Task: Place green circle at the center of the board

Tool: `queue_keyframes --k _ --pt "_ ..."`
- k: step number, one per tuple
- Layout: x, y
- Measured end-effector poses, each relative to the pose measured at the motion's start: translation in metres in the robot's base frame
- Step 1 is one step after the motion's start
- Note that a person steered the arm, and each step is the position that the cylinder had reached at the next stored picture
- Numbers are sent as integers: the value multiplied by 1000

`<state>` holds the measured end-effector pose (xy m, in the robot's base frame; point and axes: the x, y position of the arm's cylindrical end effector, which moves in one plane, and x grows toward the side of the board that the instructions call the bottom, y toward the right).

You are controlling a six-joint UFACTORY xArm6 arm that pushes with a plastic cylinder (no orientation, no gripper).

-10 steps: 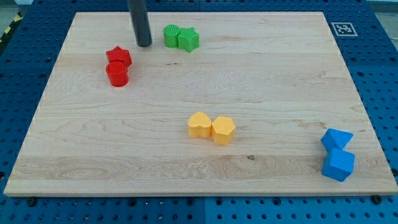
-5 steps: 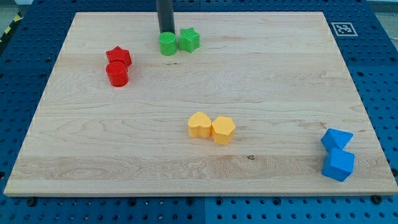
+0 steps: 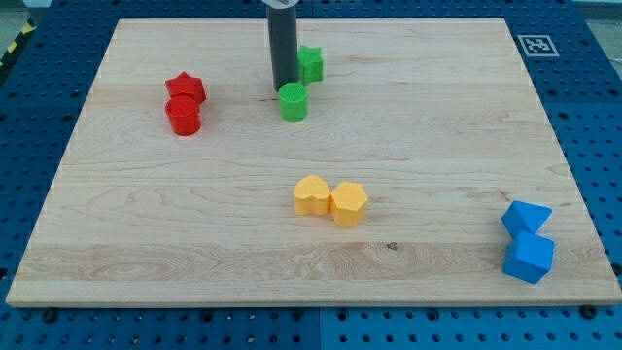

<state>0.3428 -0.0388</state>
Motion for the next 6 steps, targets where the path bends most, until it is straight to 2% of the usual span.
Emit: queue_keyframes --k 1,3,4,5,6 --pt "26 11" --pt "39 -25" --pt "55 19" --pt "64 26" --pt "97 3"
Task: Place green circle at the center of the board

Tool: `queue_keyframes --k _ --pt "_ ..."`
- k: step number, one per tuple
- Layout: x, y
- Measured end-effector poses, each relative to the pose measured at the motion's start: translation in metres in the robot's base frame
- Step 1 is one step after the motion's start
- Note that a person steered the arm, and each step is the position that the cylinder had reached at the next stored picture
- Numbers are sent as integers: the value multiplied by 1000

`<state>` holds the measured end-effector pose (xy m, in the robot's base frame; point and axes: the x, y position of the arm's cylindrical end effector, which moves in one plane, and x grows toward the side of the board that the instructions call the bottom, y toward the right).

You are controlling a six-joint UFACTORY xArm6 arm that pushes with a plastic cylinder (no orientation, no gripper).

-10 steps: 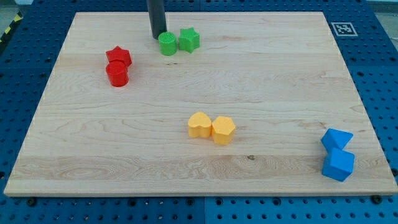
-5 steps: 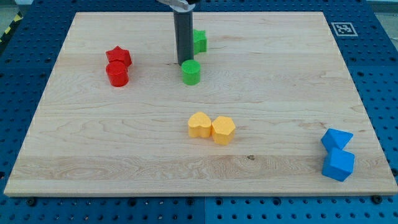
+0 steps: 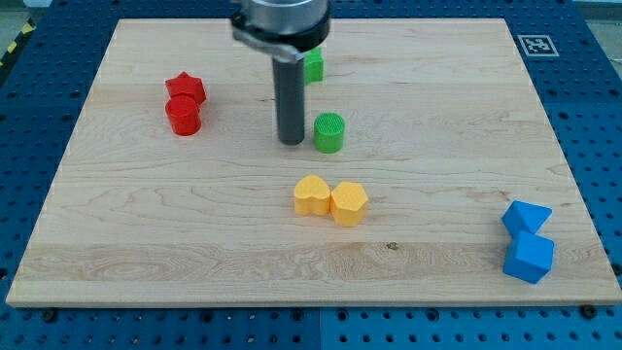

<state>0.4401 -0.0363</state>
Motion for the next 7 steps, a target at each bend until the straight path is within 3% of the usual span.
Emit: queue_keyframes --k 1,2,5,6,7 --pt "39 9" --pt "40 24" --pt "4 48" --pt "9 30" --pt "-23 6"
